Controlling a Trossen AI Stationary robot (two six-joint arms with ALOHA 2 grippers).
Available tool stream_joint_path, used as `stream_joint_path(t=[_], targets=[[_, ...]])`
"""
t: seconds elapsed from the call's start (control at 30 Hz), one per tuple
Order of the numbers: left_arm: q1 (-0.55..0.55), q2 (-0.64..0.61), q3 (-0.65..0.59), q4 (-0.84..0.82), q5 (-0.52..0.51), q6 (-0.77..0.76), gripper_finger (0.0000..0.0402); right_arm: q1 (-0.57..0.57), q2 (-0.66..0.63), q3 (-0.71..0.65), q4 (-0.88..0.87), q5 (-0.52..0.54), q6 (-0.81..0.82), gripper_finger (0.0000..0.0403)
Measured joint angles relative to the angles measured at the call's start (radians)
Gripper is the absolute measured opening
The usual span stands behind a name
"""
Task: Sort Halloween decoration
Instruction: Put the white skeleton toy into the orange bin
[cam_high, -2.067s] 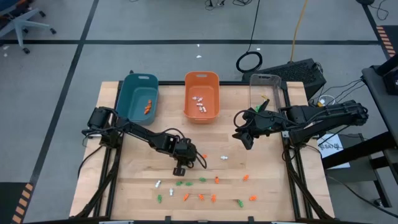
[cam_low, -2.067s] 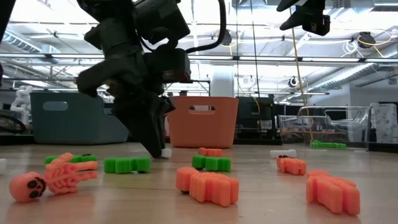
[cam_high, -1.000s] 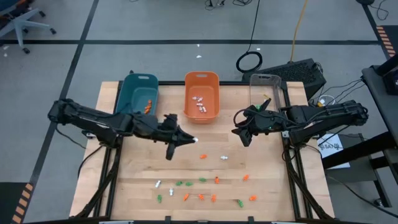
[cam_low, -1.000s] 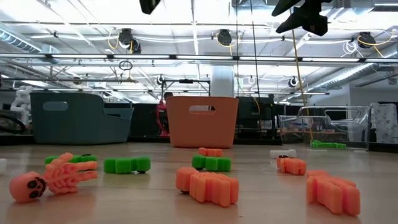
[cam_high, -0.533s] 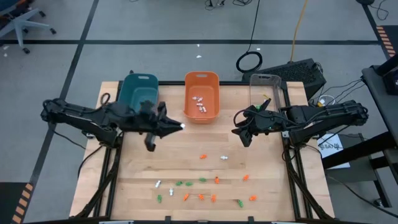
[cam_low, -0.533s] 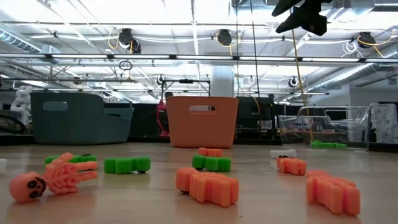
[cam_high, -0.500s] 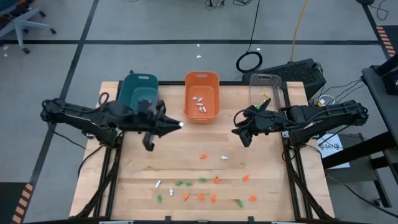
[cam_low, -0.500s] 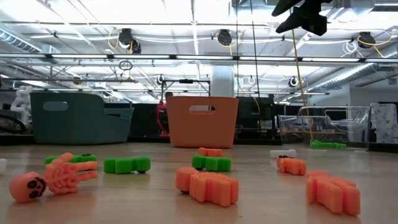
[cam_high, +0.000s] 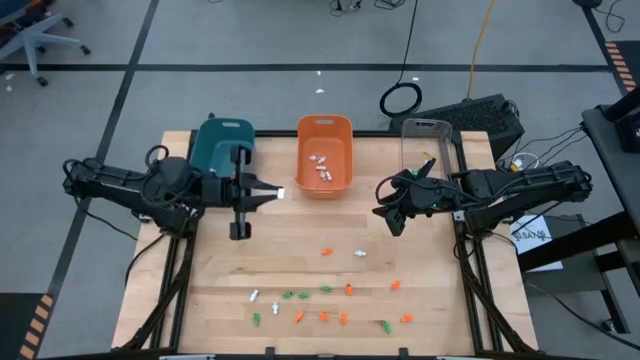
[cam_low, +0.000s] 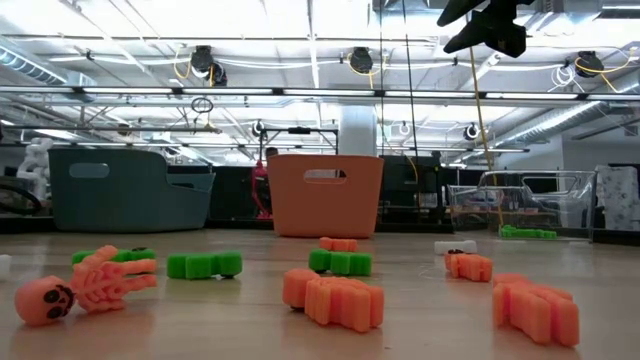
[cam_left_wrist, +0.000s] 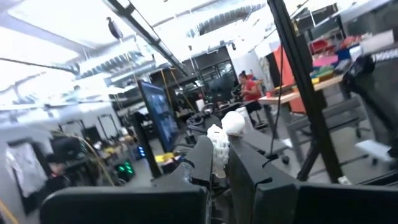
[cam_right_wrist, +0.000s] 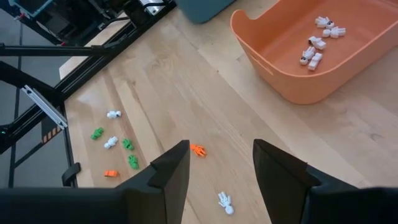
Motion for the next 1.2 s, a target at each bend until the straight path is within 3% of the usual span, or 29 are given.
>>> stream_joint_path(t=[0.23,0.67,0.97,1.2], targets=[[0.0,0.0,0.0,0.001,-0.005,0.105,0.0025,0.0,0.0,0.0,0.0,-0.004,0.0,0.016],[0.0,0.0,0.0,-0.001,-0.005,0.096,0.0025,0.0,0.0,0.0,0.0,-0.005,0.0,0.016],[0.0,0.001,0.0,-0.002,-0.005,-0.185,0.0025,0.0,0.0,0.0,0.0,-0.005,0.008,0.016],[0.0,0.002,0.0,-0.003,-0.008,-0.547,0.0025,0.0,0.0,0.0,0.0,-0.005,0.001,0.016]])
